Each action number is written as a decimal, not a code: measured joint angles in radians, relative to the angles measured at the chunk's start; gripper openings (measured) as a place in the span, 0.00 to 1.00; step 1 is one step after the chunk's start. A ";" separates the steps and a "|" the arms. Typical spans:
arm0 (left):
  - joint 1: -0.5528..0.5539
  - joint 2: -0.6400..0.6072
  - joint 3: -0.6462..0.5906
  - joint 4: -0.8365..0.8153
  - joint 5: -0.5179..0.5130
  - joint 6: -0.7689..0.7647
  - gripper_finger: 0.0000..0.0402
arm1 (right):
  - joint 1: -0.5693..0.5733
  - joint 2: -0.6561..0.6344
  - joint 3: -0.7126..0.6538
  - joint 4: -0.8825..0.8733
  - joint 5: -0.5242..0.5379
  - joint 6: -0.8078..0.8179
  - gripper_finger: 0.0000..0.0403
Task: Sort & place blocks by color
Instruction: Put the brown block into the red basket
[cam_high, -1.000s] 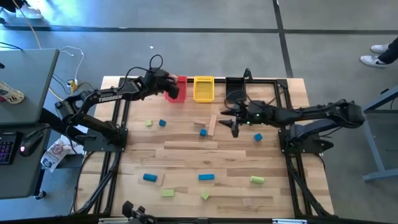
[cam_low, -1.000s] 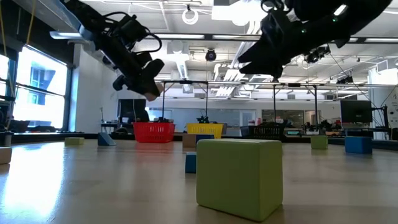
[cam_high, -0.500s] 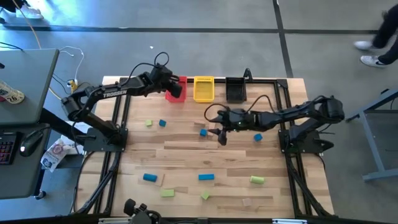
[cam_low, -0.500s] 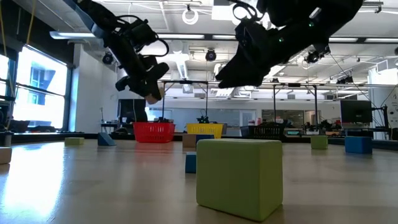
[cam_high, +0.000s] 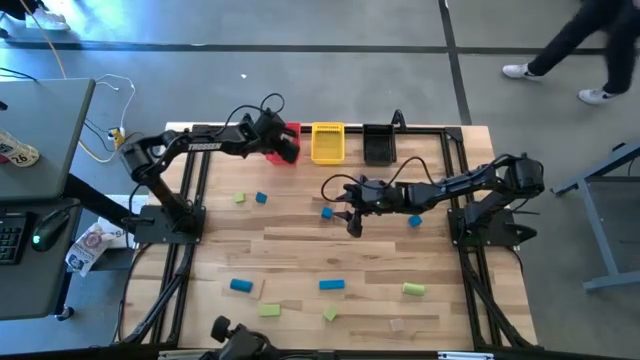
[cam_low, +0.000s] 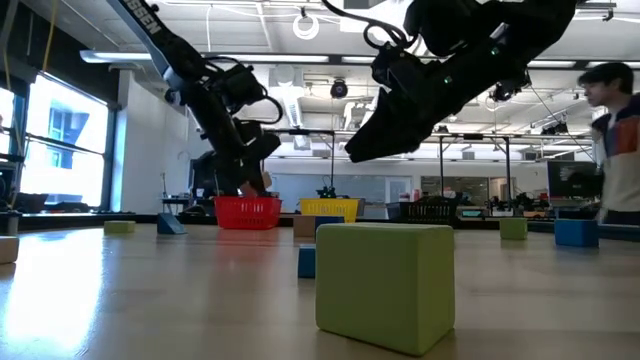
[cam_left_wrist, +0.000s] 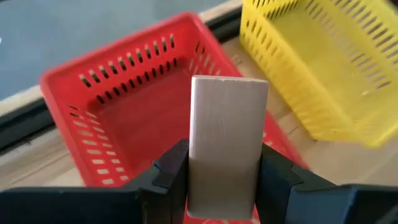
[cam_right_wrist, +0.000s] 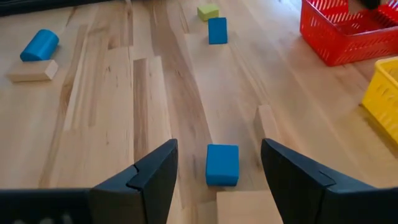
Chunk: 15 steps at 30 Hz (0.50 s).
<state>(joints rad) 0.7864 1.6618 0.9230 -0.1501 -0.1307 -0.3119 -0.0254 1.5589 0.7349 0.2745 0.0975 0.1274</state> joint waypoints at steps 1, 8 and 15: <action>0.000 0.012 0.000 0.000 0.000 0.000 0.29 | 0.000 0.000 0.000 0.000 0.000 -0.008 0.54; 0.001 0.049 0.000 -0.003 -0.002 0.000 0.29 | 0.000 0.000 0.000 -0.002 -0.003 -0.040 0.54; 0.001 0.043 0.000 -0.001 -0.009 0.006 0.34 | 0.000 0.000 0.000 -0.008 -0.031 -0.058 0.54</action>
<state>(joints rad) 0.7872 1.7046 0.9226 -0.1506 -0.1394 -0.3064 -0.0254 1.5589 0.7349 0.2661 0.0665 0.0698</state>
